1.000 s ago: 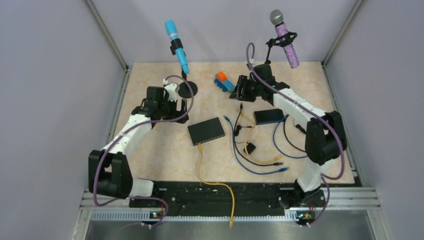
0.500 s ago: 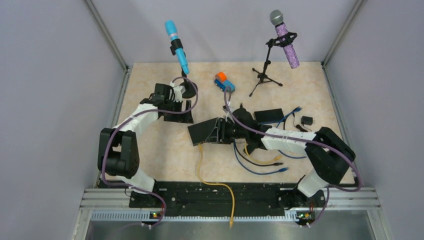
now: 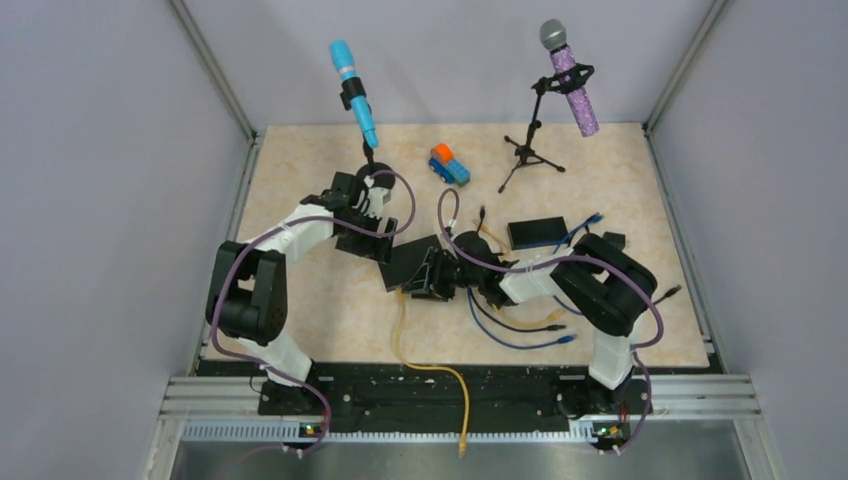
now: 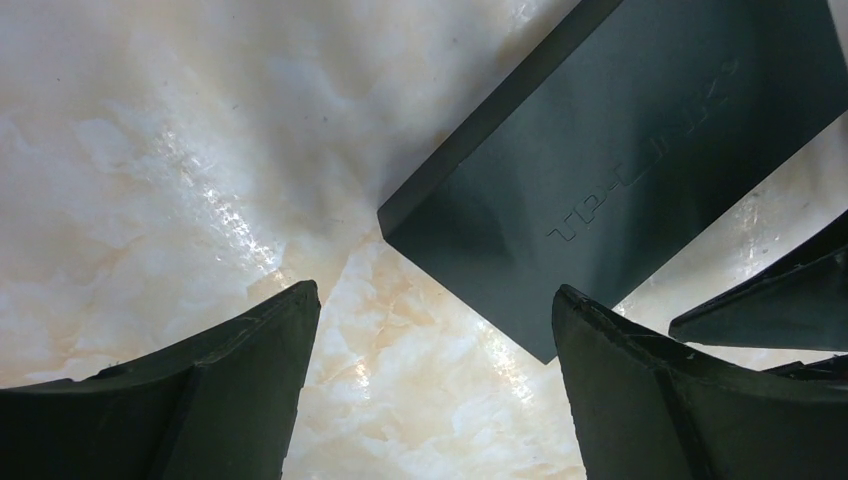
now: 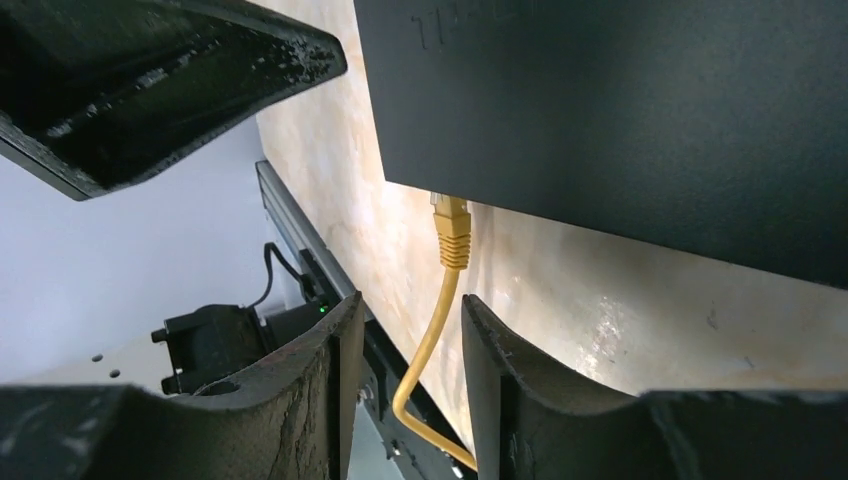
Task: Pull the plug from the switch port
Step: Pull the connector from the switch port.
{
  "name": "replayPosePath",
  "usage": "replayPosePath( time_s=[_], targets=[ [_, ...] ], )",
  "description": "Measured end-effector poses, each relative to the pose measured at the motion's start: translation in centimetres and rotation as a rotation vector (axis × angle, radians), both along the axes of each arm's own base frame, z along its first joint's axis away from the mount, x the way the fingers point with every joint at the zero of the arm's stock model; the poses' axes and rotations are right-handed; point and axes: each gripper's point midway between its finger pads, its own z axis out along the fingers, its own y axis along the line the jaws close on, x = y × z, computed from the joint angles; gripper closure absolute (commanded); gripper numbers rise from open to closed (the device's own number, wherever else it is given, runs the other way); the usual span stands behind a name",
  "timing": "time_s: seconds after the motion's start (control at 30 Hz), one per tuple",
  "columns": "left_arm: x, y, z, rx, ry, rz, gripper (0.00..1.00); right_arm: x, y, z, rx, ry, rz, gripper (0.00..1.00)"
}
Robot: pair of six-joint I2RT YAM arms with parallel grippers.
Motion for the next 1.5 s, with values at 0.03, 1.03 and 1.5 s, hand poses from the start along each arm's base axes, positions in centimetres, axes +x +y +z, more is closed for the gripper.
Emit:
replayPosePath(
  time_s=[0.03, 1.03, 1.5],
  targets=[
    [-0.2, 0.1, -0.2, 0.005, 0.010, -0.001, 0.10, 0.0, 0.1, 0.0, 0.002, 0.001, -0.001, 0.60],
    [-2.1, -1.7, -2.2, 0.080, 0.136, -0.141, 0.24, 1.6, 2.7, -2.0, 0.093, 0.070, -0.049, 0.90],
    [-2.7, -1.9, -2.3, 0.068, 0.163, -0.151, 0.26, 2.2, 2.8, -2.6, 0.049, 0.050, -0.132, 0.62]
  ],
)
